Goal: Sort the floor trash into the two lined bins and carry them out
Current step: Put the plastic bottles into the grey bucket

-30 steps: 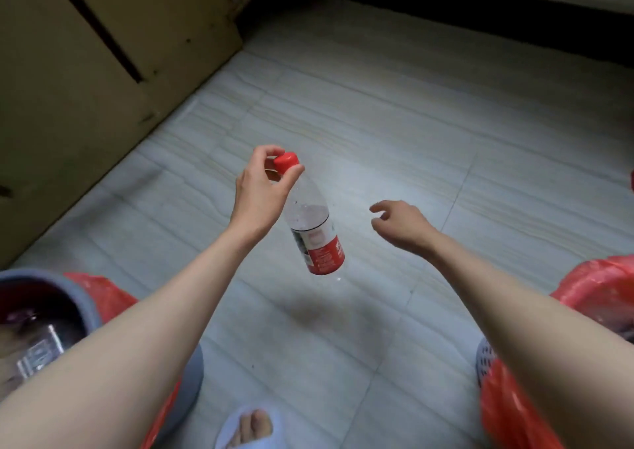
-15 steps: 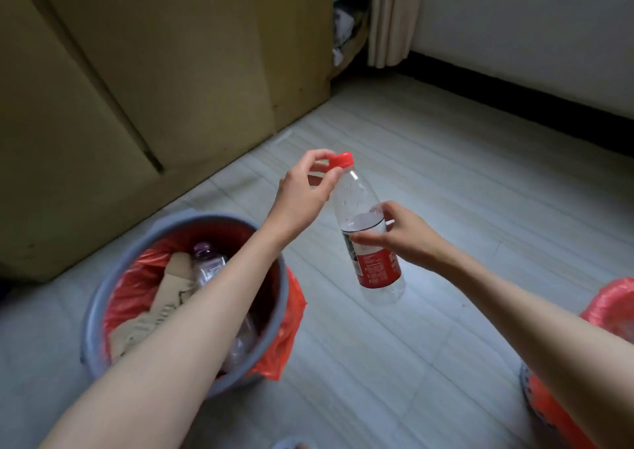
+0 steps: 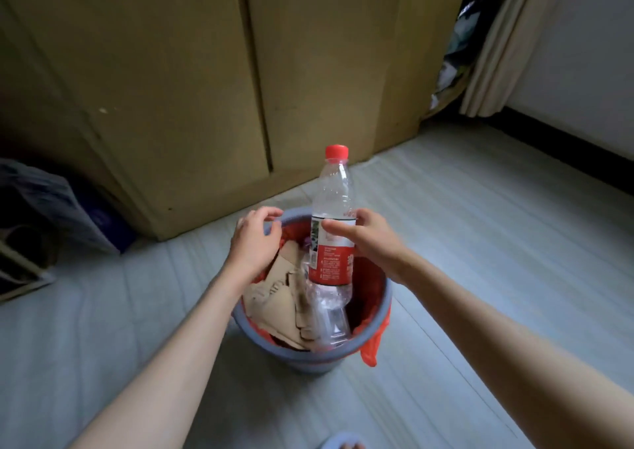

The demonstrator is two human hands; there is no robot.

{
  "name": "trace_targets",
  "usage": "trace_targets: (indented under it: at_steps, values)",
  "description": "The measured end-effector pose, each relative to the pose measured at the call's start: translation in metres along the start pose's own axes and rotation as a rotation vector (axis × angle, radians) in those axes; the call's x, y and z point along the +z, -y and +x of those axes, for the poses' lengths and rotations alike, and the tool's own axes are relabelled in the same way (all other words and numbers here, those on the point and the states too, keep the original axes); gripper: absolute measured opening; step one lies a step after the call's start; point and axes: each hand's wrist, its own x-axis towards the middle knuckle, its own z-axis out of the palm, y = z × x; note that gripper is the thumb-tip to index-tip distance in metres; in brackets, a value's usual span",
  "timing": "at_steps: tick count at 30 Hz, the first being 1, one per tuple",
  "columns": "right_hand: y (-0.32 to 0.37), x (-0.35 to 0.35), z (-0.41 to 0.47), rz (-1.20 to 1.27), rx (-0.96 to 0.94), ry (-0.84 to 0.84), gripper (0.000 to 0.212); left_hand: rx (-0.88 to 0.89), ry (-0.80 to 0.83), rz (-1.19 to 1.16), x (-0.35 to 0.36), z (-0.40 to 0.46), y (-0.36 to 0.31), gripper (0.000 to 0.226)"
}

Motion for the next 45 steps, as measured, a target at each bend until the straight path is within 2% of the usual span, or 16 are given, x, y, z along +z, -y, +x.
trace_targets:
  at_steps: [3,6,7,9,12,14,16,18,21,25,30,34,37,40,43,45]
  values:
    - [-0.017,0.033,0.015,-0.056,0.043,0.079,0.034,-0.054,-0.042,0.087,-0.009,-0.009,0.029,0.029]
    - [-0.035,0.052,0.024,-0.377,0.080,0.149,0.037,-0.107,-0.052,0.055,-0.009,-0.020,0.043,0.038]
    - [-0.041,0.053,0.026,-0.501,0.087,0.131,0.041,-0.135,-0.035,0.028,-0.007,-0.024,0.046,0.041]
    - [-0.047,0.046,0.022,-0.705,0.019,-0.023,0.046,-0.186,0.001,-0.004,0.001,-0.030,0.048,0.048]
    - [-0.053,0.022,0.015,-1.015,-0.114,-0.235,0.039,-0.206,0.007,0.054,0.013,-0.037,0.049,0.054]
    - [-0.060,0.005,0.008,-1.119,-0.006,-0.260,0.036,-0.214,0.011,0.103,0.017,-0.040,0.049,0.055]
    - [-0.071,-0.009,0.002,-1.018,0.205,-0.238,0.037,-0.220,-0.016,0.095,0.017,-0.041,0.049,0.051]
    - [-0.083,-0.016,0.001,-0.815,0.360,-0.203,0.028,-0.258,-0.094,0.066,0.014,-0.041,0.050,0.042]
    - [-0.095,-0.017,0.007,-0.603,0.396,-0.229,0.021,-0.345,-0.156,0.071,0.011,-0.041,0.044,0.039]
    - [-0.102,-0.034,0.018,-0.633,0.412,-0.342,0.022,-0.326,-0.139,0.060,0.029,-0.032,0.026,0.038]
    - [-0.118,-0.108,0.040,-0.602,0.466,-0.523,0.034,-0.167,-0.011,0.064,0.084,0.005,-0.005,0.036]
    - [-0.136,-0.170,0.075,-0.481,0.445,-0.645,0.028,-0.027,0.096,0.118,0.142,0.047,-0.040,0.041]
    - [-0.139,-0.195,0.092,-0.421,0.380,-0.720,0.025,0.005,0.192,0.235,0.171,0.074,-0.060,0.050]
    - [-0.133,-0.209,0.088,-0.431,0.325,-0.626,0.022,0.007,0.329,0.339,0.177,0.090,-0.072,0.060]
    - [-0.113,-0.220,0.065,-0.371,0.303,-0.512,0.050,-0.002,0.436,0.356,0.166,0.089,-0.095,0.063]
    - [-0.086,-0.233,0.045,-0.337,0.302,-0.478,0.057,0.004,0.470,0.317,0.153,0.083,-0.127,0.062]
